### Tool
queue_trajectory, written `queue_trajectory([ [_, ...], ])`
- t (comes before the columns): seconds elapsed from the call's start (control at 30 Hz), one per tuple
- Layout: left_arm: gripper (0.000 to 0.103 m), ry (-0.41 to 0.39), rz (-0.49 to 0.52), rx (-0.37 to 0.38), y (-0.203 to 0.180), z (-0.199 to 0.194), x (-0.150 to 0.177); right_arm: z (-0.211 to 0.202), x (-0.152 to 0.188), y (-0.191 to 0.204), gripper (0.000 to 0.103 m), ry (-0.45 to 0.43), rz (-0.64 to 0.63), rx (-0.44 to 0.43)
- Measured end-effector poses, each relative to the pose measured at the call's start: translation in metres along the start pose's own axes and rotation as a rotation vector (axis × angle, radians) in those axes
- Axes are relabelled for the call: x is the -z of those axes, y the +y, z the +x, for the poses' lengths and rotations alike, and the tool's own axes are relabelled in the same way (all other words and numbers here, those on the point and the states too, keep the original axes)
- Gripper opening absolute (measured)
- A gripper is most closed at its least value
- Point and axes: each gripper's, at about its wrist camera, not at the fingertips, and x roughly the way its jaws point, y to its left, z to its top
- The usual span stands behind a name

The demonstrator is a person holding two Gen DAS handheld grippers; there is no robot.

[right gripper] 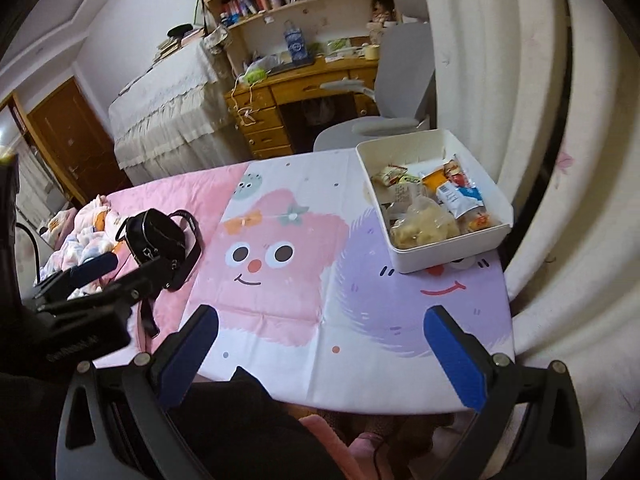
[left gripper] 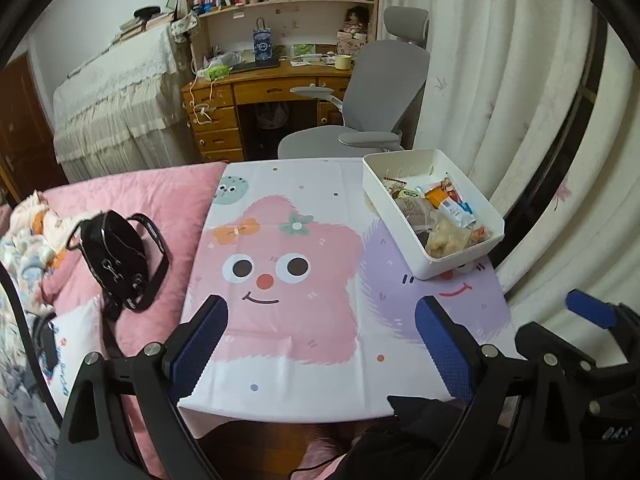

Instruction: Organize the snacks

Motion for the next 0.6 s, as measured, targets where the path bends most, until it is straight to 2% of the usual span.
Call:
queue_trajectory([
  [0.13,0.102,-0.020,0.033,-0.020,-0.009,-0.005,0.004,-0.009,0.011,0.007,0.103,0.006,-0.010,0.039],
  [0.6,0.102,-0.024,0.035,-0.047,-0.024,0.002,0.016,0.000,0.025,-0.006,0.103,0.022,0.026,0.104],
])
